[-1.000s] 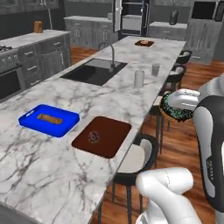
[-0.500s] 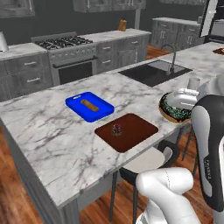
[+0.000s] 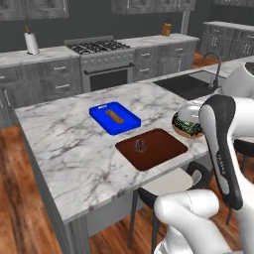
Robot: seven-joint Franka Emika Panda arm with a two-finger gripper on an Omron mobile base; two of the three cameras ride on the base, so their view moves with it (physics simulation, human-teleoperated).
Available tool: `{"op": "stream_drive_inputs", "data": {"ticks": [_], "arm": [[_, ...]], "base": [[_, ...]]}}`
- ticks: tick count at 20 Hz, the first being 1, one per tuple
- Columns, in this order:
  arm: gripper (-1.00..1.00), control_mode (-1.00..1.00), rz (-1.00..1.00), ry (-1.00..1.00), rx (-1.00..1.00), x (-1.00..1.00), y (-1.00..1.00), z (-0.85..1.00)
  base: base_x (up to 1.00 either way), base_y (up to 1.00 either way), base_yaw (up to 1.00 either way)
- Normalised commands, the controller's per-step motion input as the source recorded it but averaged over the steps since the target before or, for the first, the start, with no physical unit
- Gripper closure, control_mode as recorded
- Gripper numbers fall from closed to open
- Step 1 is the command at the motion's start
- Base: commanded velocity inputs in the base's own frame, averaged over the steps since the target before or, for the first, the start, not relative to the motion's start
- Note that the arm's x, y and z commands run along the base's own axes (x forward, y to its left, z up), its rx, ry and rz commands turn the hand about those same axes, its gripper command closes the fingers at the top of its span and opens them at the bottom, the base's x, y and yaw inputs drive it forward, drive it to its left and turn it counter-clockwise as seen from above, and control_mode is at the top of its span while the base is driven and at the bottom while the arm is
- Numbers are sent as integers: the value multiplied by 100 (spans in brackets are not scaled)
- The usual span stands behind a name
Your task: Take the cake and donut from the fridge and place them on the empty tray on the dining counter.
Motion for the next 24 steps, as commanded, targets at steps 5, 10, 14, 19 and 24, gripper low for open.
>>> {"op": "stream_drive_inputs", "data": {"ticks": [5,10,14,19,24], "arm": [[100,-100,-4,37,0,100,-12,-99],[100,-100,0,15,-1,100,-23,-84],[100,-100,0,23,0,100,-40,-77],[100,-100,0,17,0,100,-48,-60],[100,-100,1,7,0,100,-14,-65]], "base": [[0,0,0],[0,0,0],[0,0,0],[0,0,0],[0,0,0]]}}
